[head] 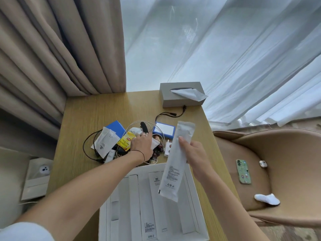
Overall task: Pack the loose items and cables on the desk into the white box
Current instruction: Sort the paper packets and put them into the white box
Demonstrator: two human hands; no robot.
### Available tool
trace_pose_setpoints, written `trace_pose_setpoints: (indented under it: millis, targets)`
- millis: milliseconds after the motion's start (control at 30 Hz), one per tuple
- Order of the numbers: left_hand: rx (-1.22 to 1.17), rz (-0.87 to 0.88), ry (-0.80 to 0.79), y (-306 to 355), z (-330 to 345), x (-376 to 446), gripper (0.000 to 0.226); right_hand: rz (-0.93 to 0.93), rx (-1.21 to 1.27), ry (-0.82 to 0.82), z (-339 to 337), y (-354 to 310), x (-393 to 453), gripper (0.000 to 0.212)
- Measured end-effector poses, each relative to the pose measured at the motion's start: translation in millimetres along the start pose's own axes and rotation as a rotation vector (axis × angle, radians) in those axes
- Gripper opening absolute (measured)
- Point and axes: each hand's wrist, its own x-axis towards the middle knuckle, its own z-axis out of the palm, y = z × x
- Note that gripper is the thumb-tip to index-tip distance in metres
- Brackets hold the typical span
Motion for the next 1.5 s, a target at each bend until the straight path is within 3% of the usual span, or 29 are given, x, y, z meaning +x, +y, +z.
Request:
trace_pose_setpoints:
  millis: [167,267,333,467,533,633,833,933,1167,1500]
  targets:
    - [-0.201,-0.038,-0.045,-2,-8,-4,0.066,-0.074,-0.287,0.054,-1,14,-19,0.049]
    - [-0.464,-0.112,-0.025,-7,-20,-12,0.071,-0.053,-0.437,0.02,0,22,-31,0.049]
    - [-0.685,-0.181,0.008,-12,-32,-21,0.07,-0.009,-0.47,-0.026,2,29,-36,0.035]
    - [-1.25,-0.256,0.016,-23,-50,-52,0.051,0.012,-0.67,-0.045,6,43,-44,0.022]
    - [-1.399,-0.264,0.026,-30,-56,-71,0.047,0.005,-0.798,-0.04,12,49,-49,0.022]
    - [-1.523,-0.292,0.007,-38,-63,-101,0.063,-0.073,-0.979,-0.024,21,58,-54,0.026]
    - [-1.53,-0.379,-0.031,-44,-61,-154,0.07,-0.17,-1.2,-0.004,38,65,-48,0.032]
    - [-1.501,-0.393,-0.06,-46,-56,-173,0.068,-0.145,-1.269,-0.025,45,67,-46,0.01]
    - [-1.45,-0.405,-0.116,-50,-43,-206,0.048,-0.104,-1.348,-0.038,59,58,-43,0.014]
    - [-1.378,-0.357,-0.181,-44,-30,-230,0.047,-0.107,-1.61,-0.116,61,75,-49,0.028]
